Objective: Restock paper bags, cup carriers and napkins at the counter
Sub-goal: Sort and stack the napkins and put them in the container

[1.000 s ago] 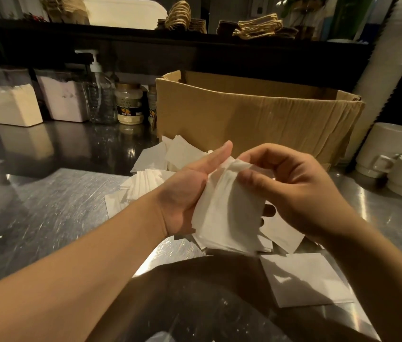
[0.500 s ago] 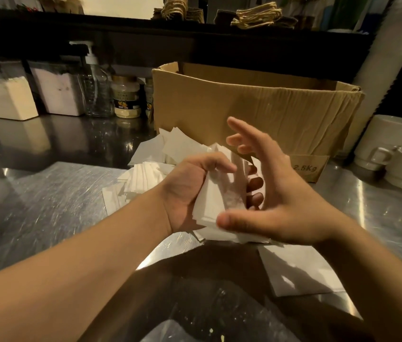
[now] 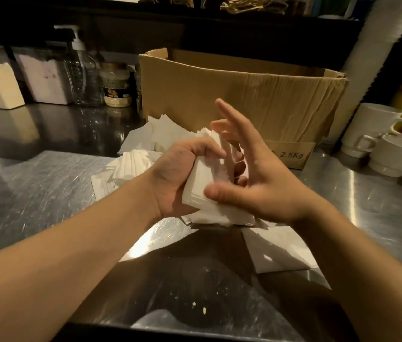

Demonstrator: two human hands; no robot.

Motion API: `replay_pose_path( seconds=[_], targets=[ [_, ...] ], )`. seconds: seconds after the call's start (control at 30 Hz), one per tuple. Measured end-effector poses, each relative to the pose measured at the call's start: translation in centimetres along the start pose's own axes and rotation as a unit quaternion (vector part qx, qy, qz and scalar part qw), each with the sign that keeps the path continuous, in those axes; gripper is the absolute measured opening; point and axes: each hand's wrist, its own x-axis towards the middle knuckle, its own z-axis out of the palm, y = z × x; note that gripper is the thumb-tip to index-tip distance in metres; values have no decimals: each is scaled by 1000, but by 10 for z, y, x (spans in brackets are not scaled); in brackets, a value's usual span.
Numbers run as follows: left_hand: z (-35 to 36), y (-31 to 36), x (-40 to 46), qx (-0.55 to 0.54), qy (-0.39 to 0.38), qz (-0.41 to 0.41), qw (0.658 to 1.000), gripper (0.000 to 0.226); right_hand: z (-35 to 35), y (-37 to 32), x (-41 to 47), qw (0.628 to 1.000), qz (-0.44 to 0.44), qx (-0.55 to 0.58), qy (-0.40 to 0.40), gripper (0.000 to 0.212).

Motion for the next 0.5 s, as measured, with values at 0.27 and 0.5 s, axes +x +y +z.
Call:
replay_pose_path(
  seconds=[0.27,0.5],
  targets=[
    [7,10,3,-38,40,10,998,44,-24,7,8,977,93,98,165,35],
    [20,16,20,-120,60,58,989,48,-37,34,12,968,219,-71,98,4]
  ],
)
